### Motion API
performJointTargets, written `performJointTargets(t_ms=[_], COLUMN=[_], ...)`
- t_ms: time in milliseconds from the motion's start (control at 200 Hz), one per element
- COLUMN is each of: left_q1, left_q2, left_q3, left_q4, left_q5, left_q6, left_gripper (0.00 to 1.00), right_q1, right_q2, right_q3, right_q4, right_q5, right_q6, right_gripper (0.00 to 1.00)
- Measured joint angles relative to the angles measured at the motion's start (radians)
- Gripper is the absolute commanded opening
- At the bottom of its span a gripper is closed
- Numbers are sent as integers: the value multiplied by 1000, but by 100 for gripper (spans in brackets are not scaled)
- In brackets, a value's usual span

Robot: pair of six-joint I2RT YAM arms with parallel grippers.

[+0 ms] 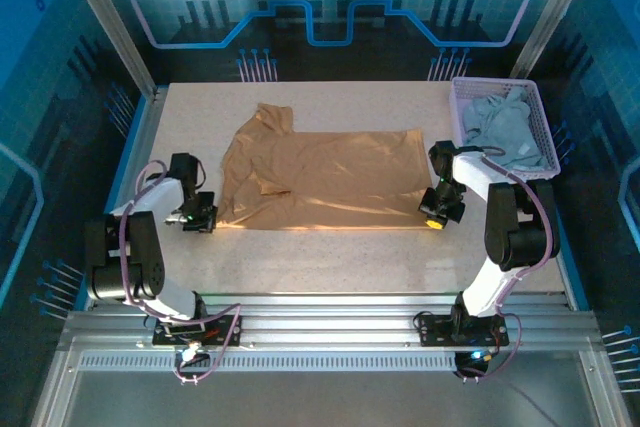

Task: Fold and stack the t-shirts

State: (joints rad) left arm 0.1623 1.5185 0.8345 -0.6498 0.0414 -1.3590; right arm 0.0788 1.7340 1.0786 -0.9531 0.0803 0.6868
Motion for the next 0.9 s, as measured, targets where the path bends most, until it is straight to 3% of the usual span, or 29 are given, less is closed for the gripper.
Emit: performJointTargets(t_ms=[195,445,490,700,800,900], left_q1=[57,59,60,40,-40,-166], left_q2=[-6,100,118,157,123,72], left_q3=[26,45,64,146,217,300], left_q4=[-63,-87,-101,-128,-163,-163], left_q5=[-20,-10,-8,-39,-105,-136], left_q6=[77,184,209,316,330,317], left_gripper=[0,0,8,54,59,58], right_q1=[-1,-1,-1,-1,-1,6], right_q2=[0,2,5,-8,-93,-220], right_q3=[0,0,0,0,0,14], right_q4=[0,0,0,0,3,20], right_q5=[11,6,0,-12,-8,-14], right_q6=[-2,-12,-13,-21,-23,-33], right_gripper=[0,0,0,41,49,50])
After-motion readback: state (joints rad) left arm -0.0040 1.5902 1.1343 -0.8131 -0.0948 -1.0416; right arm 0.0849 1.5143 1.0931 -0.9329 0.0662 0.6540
